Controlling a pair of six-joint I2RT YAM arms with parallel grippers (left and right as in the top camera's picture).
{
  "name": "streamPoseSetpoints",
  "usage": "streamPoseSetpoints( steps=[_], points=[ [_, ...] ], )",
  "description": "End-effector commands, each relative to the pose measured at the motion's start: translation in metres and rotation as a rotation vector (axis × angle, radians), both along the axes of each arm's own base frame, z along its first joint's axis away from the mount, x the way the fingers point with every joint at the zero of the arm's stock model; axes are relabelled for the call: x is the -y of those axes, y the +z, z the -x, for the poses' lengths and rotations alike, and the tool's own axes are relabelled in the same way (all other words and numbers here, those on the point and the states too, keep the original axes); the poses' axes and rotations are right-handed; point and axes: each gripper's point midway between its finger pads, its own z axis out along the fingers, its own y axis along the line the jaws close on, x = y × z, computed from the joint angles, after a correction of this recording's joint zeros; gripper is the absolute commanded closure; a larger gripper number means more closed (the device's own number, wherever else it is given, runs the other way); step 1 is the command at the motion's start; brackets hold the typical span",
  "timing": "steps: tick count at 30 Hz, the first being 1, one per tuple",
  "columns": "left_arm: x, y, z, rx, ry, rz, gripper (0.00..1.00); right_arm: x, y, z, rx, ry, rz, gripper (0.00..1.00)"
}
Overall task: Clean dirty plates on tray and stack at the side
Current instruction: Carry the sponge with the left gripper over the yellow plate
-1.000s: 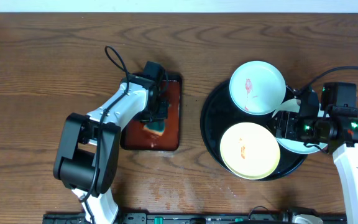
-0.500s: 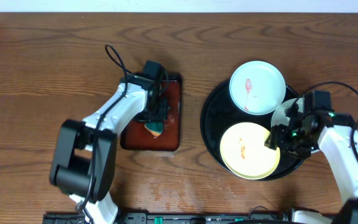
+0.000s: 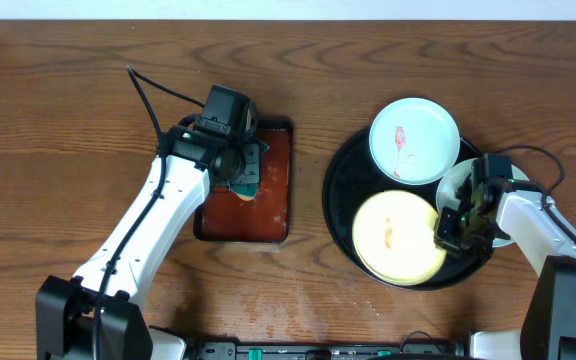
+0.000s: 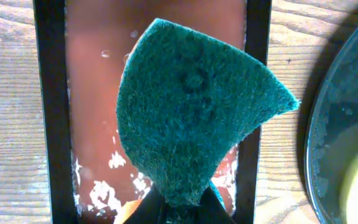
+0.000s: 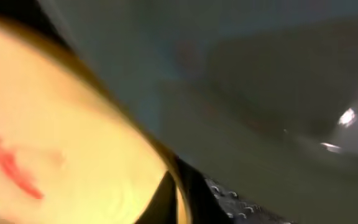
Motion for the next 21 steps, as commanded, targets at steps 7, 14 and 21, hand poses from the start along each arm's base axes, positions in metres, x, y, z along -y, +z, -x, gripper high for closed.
streamPoseSetpoints(
  steps=[7,14,21],
  points=[
    [0.019,0.011,0.004,-0.005,-0.048,0.108,0.92,-0.014,0.007,-0.055,0.233,0.014,-0.06,0.99],
    [0.069,0.012,0.01,0.013,-0.102,0.169,0.92,-0.03,0.003,-0.05,0.202,0.02,-0.002,0.99],
    [0.158,-0.007,0.019,0.036,-0.19,0.257,0.93,-0.037,0.002,-0.052,0.212,0.022,0.02,0.99]
  ],
)
